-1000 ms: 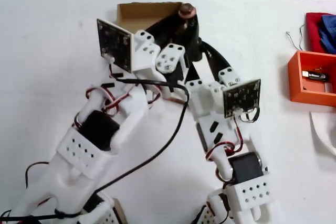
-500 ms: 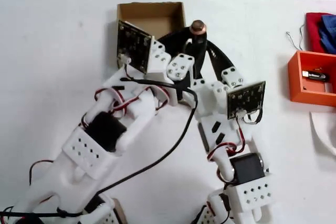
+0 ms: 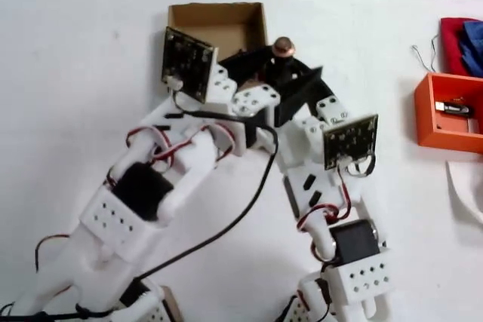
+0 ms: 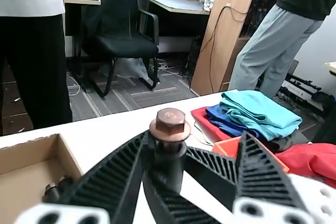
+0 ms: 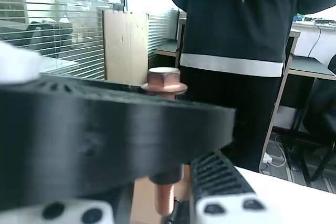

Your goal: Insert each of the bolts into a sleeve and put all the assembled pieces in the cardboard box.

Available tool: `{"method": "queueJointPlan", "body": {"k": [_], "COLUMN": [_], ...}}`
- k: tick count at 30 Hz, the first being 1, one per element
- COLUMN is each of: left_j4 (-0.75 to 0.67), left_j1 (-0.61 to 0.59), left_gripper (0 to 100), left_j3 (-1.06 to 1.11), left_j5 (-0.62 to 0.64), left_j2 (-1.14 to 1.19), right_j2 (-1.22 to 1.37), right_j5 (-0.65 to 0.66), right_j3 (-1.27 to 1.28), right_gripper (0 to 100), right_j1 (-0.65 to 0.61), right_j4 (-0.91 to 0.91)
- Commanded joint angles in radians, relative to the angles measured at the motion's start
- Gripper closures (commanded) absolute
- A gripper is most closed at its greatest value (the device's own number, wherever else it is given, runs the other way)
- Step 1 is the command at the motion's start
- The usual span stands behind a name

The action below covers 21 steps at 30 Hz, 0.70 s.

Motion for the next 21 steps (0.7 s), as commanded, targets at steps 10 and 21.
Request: {"method": "queueJointPlan", "body": {"k": [10, 21], "left_j4": [0.077, 0.239], "left_j1": [-0.061, -0.351], "left_gripper": [75, 75], "left_j3": [-0.004, -0.028], "left_j5": [-0.003, -0.002], "left_j2": [-0.124, -0.198], "right_j2": [-0.002, -0.002], "right_j5": [-0.005, -0.008], "right_j3": [-0.023, -0.029], "right_gripper": [97.5, 97.5], "right_j1": [0.013, 0.013], "right_j4": [-0.004, 0.038]}}
